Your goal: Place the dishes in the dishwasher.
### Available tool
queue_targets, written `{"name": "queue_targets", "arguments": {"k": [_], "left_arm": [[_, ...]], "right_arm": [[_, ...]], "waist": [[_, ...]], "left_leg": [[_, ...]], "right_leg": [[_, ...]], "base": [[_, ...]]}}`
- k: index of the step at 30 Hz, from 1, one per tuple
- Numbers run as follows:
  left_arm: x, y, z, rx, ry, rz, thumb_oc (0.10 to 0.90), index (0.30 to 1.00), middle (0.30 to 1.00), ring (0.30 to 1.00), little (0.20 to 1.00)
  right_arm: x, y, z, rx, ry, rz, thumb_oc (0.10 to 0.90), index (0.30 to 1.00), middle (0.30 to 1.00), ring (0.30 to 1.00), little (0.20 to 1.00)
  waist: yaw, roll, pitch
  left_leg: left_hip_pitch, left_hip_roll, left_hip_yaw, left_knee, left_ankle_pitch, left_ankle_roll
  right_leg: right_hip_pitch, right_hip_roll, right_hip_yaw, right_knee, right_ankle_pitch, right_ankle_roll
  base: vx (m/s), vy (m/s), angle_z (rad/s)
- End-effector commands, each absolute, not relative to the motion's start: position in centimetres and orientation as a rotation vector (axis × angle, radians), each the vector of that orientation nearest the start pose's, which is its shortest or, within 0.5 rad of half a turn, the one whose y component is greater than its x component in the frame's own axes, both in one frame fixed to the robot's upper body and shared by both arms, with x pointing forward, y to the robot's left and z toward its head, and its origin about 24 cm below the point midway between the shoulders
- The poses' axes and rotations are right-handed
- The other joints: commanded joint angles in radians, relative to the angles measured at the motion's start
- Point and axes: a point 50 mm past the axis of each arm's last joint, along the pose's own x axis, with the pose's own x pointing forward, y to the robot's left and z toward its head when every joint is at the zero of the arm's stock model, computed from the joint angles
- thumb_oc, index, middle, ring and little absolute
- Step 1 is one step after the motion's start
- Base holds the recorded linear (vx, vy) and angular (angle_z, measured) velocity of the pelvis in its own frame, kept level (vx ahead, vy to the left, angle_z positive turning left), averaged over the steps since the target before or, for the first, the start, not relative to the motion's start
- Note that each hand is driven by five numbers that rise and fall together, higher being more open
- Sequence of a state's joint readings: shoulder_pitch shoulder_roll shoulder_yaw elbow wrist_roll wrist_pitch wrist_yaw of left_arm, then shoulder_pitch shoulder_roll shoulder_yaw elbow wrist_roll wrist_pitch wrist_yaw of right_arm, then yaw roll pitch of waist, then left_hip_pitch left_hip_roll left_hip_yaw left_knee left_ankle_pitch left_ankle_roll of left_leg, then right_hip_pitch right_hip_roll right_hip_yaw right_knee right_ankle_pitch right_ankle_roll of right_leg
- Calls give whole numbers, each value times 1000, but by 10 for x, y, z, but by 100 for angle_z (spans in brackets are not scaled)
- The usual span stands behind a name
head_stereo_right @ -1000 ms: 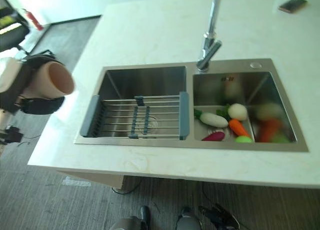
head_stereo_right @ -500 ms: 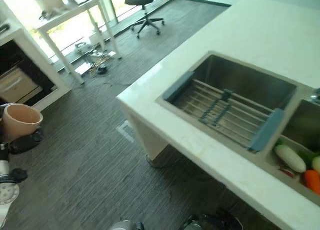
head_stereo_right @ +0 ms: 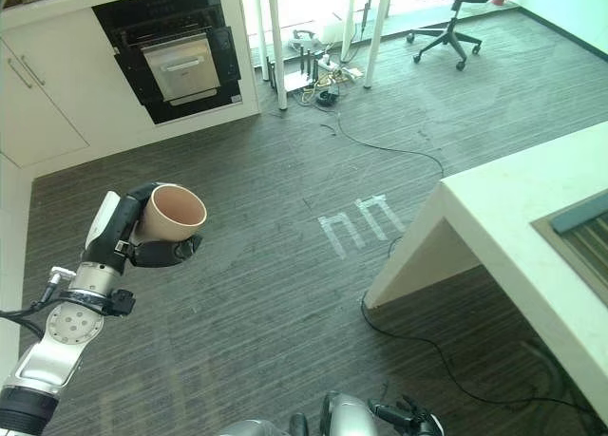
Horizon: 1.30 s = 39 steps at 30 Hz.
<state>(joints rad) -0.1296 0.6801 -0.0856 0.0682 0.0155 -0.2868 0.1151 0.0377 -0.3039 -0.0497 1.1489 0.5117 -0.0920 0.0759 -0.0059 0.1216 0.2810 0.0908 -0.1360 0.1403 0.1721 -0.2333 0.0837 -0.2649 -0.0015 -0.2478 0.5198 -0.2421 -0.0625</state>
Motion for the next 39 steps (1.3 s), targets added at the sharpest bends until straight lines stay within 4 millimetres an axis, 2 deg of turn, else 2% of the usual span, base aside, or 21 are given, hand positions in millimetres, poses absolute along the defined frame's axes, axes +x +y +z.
{"name": "queue_targets", "arguments": {"k": [1, 3, 7, 8, 10, 11, 13, 14, 16, 17, 18, 21, 25, 27, 28, 30, 32, 34, 35, 37, 39], "left_arm": [[271, 220, 199, 722, -747, -99, 400, 300, 300, 300, 300], [270, 220, 201, 719, -759, -99, 400, 300, 300, 300, 300], [270, 220, 204, 673, -788, -76, 400, 300, 300, 300, 300], [270, 219, 204, 661, -795, -67, 400, 300, 300, 300, 300], [272, 216, 206, 645, -809, -64, 400, 300, 300, 300, 300], [272, 215, 207, 643, -809, -66, 400, 300, 300, 300, 300], [273, 216, 207, 643, -806, -77, 400, 300, 300, 300, 300], [276, 218, 208, 653, -799, -69, 400, 300, 300, 300, 300], [276, 221, 206, 653, -790, -50, 400, 300, 300, 300, 300], [274, 226, 203, 644, -777, -17, 400, 300, 300, 300, 300], [273, 227, 200, 637, -772, -8, 400, 300, 300, 300, 300], [269, 228, 190, 634, -761, 19, 400, 300, 300, 300, 300], [266, 231, 184, 639, -751, 33, 400, 300, 300, 300, 300], [264, 232, 181, 659, -747, 42, 400, 300, 300, 300, 300], [262, 233, 177, 677, -740, 39, 400, 300, 300, 300, 300], [258, 232, 178, 691, -752, 14, 400, 300, 300, 300, 300], [260, 231, 187, 716, -781, 28, 400, 300, 300, 300, 300], [262, 234, 192, 744, -780, 55, 400, 300, 300, 300, 300], [264, 237, 196, 743, -789, 83, 400, 300, 300, 300, 300], [265, 243, 204, 774, -817, 141, 400, 300, 300, 300, 300], [265, 247, 213, 808, -835, 186, 400, 300, 300, 300, 300]], "right_arm": [[109, -273, -143, 212, 976, -416, 800, 900, 900, 900, 900], [111, -273, -142, 214, 973, -410, 800, 900, 900, 900, 900], [109, -280, -140, 202, 967, -414, 800, 900, 900, 900, 900], [110, -282, -138, 182, 961, -407, 800, 900, 900, 900, 900], [109, -292, -134, 154, 941, -414, 800, 900, 900, 900, 900], [108, -295, -133, 155, 932, -423, 800, 900, 900, 900, 900], [105, -300, -132, 165, 921, -437, 800, 900, 900, 900, 900], [108, -302, -130, 157, 913, -424, 800, 900, 900, 900, 900], [111, -300, -130, 147, 917, -410, 800, 900, 900, 900, 900], [115, -298, -131, 136, 933, -401, 800, 900, 900, 900, 900], [115, -296, -132, 133, 945, -401, 800, 900, 900, 900, 900], [108, -291, -136, 122, 983, -393, 800, 900, 900, 900, 900], [96, -290, -141, 104, 1033, -387, 800, 900, 900, 900, 900], [93, -289, -142, 104, 1052, -390, 800, 900, 900, 900, 900], [91, -288, -143, 115, 1055, -396, 800, 900, 900, 900, 900], [88, -278, -147, 140, 1051, -402, 800, 900, 900, 900, 900], [87, -270, -148, 177, 1030, -400, 800, 900, 900, 900, 900], [86, -267, -149, 174, 1030, -382, 800, 900, 900, 900, 900], [86, -266, -150, 172, 1026, -371, 800, 900, 900, 900, 900], [88, -267, -149, 183, 1012, -373, 800, 900, 900, 900, 900], [89, -271, -147, 197, 1002, -383, 800, 900, 900, 900, 900]], "waist": [[-24, -64, -17], [-25, -61, -15], [-35, -71, -18], [-34, -76, -18], [-37, -80, -6], [-39, -79, -3], [-41, -82, 3], [-35, -92, 15], [-25, -100, 17], [-5, -98, 14], [2, -93, 12], [17, -62, 0], [15, -54, -16], [24, -56, -26], [40, -60, -34], [40, -54, -44], [9, -41, -32], [2, -33, -27], [-5, -28, -22], [-21, -21, -15], [-32, -17, -4]], "left_leg": [[-89, 96, 35, 128, -117, 8], [-84, 94, 40, 128, -117, 11], [-10, 72, 25, 128, -90, 0], [6, 77, 35, 184, -48, -26], [-95, 110, 45, 468, 52, -87], [-142, 126, 50, 552, 72, -100], [-212, 138, 47, 625, 57, -106], [-282, 102, 52, 574, 29, -69], [-288, 85, 53, 478, 20, -55], [-274, 73, 28, 237, 60, -61], [-271, 75, 11, 149, 87, -71], [-362, 135, -48, 128, 133, -111], [-390, 165, -48, 128, 147, -118], [-368, 147, -60, 128, 128, -108], [-348, 102, -93, 128, 111, -87], [-299, 62, -113, 128, 68, -33], [-238, 17, -140, 128, 20, 35], [-211, 4, -155, 128, 2, 51], [-190, -2, -168, 128, -9, 58], [-167, -14, -203, 128, -24, 56], [-148, -12, -229, 128, -42, 49]], "right_leg": [[129, -91, 27, -220, 50, 178], [115, -81, 41, -220, 53, 174], [144, -64, 53, -220, 40, 121], [158, -67, 41, -220, 28, 101], [190, -56, 38, -220, 9, 57], [199, -48, 38, -220, 5, 46], [223, -36, 58, -220, -12, 43], [228, -31, 87, -220, -7, 46], [239, -27, 108, -220, -17, 51], [261, -26, 116, -220, -42, 60], [273, -22, 120, -220, -53, 61], [309, 16, 137, -220, -89, 60], [349, 13, 150, -220, -117, 68], [365, -4, 153, -220, -130, 78], [391, -24, 159, -220, -130, 90], [449, -33, 134, -200, -52, 110], [285, -73, 140, 243, 124, 168], [206, -75, 141, 394, 171, 167], [144, -53, 146, 418, 156, 151], [91, 20, 147, 275, 101, 135], [82, 27, 126, 66, 88, 126]], "base": [[360, -160, -9], [324, -191, -7], [421, -242, -21], [395, -244, 1], [339, -270, 35], [343, -250, 36], [288, -153, -13], [245, -49, -32], [346, 26, -50], [420, 108, -88], [518, 162, -113], [374, 117, -81], [380, 167, -51], [534, 331, -19], [730, 477, -25], [642, 476, -1], [373, 420, 15], [258, 222, 43], [303, 87, 43], [314, -25, 15], [238, -93, 58]]}}
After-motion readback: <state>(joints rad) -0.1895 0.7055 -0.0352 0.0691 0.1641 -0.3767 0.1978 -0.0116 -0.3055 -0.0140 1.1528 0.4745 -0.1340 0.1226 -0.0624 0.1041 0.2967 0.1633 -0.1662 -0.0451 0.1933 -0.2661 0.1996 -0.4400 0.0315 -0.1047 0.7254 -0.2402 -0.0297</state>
